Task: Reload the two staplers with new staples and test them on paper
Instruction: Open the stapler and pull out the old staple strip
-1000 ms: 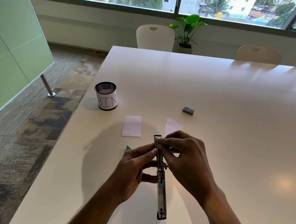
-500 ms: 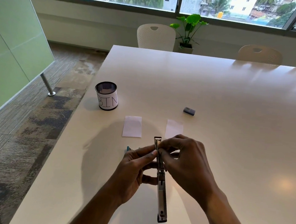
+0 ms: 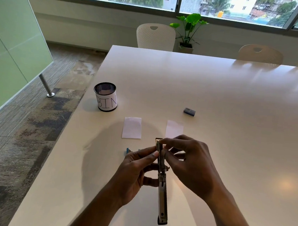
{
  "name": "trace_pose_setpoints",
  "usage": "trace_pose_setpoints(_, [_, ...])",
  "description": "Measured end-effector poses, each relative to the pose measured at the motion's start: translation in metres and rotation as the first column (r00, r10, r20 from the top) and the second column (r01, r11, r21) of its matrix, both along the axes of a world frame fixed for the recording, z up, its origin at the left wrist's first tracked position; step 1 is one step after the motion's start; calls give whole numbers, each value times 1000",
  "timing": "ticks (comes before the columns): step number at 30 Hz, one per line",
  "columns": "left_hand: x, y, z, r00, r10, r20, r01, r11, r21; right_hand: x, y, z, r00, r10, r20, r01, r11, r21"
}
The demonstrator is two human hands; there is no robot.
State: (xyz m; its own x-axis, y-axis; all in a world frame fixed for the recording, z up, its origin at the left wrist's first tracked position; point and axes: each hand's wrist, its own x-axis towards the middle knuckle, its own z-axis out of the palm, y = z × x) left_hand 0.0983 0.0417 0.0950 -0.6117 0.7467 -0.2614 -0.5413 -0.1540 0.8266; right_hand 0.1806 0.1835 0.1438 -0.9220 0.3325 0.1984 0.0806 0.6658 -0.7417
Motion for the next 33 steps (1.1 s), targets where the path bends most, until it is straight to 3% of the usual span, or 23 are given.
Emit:
trace_pose_setpoints(9, [0,0,-1,996,25,-84,-28,999,-37,-3,-6,-3,999,26,26,-29,992,123])
trace_pose_setpoints(17, [1,1,0,989,47,-138,-52,998,-32,-4,-20,-3,995,-94,-36,96,994,57])
trace_pose_setpoints(33, [6,3,5,997,22,-78,-23,1000,-9,-3,-25,-2,982,-188,14,185,978,100])
